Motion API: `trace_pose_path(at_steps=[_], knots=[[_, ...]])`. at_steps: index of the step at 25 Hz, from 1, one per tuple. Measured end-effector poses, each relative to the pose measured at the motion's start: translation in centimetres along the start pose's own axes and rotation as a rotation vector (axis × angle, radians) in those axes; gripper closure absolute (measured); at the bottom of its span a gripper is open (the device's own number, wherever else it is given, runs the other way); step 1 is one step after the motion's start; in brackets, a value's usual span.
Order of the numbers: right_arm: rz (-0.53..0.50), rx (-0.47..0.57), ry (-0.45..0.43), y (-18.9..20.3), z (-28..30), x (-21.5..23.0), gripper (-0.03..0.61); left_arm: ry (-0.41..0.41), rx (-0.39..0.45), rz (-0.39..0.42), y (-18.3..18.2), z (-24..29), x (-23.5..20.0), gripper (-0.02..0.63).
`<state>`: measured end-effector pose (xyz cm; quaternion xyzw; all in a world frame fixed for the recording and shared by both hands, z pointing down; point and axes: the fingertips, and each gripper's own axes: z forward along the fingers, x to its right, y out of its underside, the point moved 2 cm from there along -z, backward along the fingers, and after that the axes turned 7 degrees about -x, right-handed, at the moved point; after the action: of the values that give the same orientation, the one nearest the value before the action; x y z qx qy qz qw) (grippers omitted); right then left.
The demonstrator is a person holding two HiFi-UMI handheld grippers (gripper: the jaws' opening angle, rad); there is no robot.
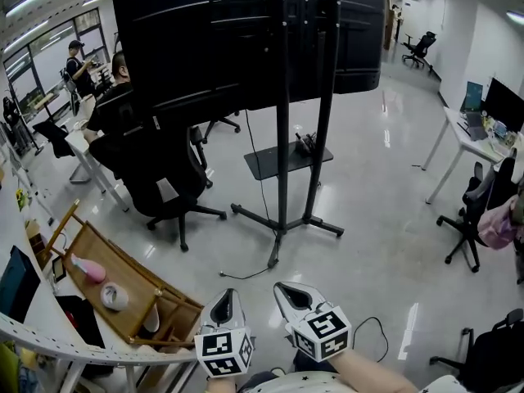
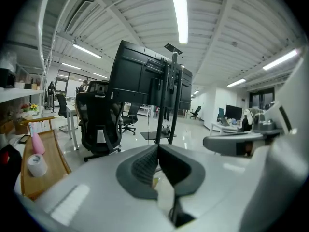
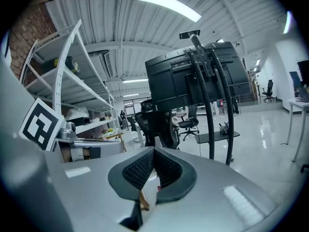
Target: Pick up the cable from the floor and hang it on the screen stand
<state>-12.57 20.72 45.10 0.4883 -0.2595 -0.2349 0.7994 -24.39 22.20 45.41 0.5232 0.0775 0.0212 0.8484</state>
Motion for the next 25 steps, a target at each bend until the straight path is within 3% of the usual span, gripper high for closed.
trace_pose_path(at_steps=[14, 19, 25], knots=[[-0.036, -0.066, 0.008, -7.8, 10.0, 22.4, 0.58, -0.048, 0.011, -0.063, -9.4, 22.2, 4.8, 0.606], [-0.052, -0.132, -0.044, -8.1, 14.6, 27.9, 0.58, -0.1, -0.011, -0.085, -10.2, 28.4, 4.6, 0.606], [-0.022, -0.197, -0.08, -7.1, 20.5, 31.5, 0.58, -0.139, -0.083, -0.087, -9.2, 34.3, 2.4, 0.606]])
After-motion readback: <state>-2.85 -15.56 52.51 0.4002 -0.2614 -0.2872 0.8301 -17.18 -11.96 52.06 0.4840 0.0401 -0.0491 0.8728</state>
